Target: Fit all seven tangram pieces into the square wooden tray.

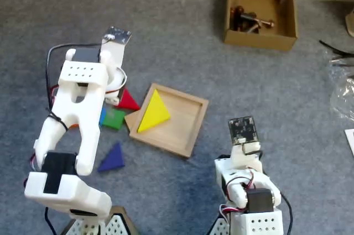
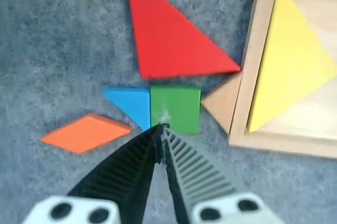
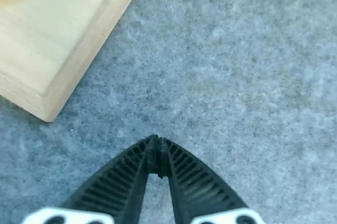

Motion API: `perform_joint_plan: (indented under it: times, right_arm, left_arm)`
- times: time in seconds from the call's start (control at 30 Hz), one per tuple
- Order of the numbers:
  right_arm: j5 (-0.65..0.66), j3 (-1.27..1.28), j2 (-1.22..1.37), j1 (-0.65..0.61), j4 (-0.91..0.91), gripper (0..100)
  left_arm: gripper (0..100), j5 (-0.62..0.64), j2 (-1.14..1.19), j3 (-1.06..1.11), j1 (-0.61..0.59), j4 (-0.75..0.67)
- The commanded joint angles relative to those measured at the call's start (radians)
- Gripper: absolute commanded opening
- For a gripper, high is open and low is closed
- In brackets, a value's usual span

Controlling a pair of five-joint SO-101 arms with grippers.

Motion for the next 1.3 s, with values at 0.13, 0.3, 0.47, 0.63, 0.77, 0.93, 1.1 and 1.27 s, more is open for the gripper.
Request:
perform_joint_plan:
  times: [0.13,0.3,0.47,0.63,0.77,0.93,1.1,1.27]
  right_arm:
    - [-0.008,0.117,-0.008,-0.010,-0.018,0.5]
    - [-0.008,0.117,-0.008,-0.010,-0.018,0.5]
    - [-0.008,0.117,-0.008,-0.010,-0.018,0.5]
    - [-0.008,0.117,-0.008,-0.010,-0.018,0.5]
    - [-0.008,0.117,-0.008,-0.010,-0.018,0.5]
    - [-0.008,0.117,-0.008,-0.010,-0.018,0.5]
    - [-0.008,0.117,-0.008,-0.010,-0.018,0.5]
    - [-0.008,0.117,-0.008,-0.010,-0.018,0.5]
  left_arm:
    - [4,-0.104,-0.053,0.038,0.038,-0.068]
    - [12,-0.126,-0.062,0.116,0.067,-0.075]
    - [12,-0.132,-0.056,0.113,0.087,-0.166]
    - [17,-0.204,-0.053,0.124,0.085,-0.245]
    - [18,-0.196,-0.053,0.117,0.050,-0.284]
    - [19,-0.071,-0.051,0.124,0.002,-0.333]
    - [19,0.049,-0.051,0.124,-0.005,-0.333]
    - [20,0.199,-0.051,0.125,-0.002,-0.333]
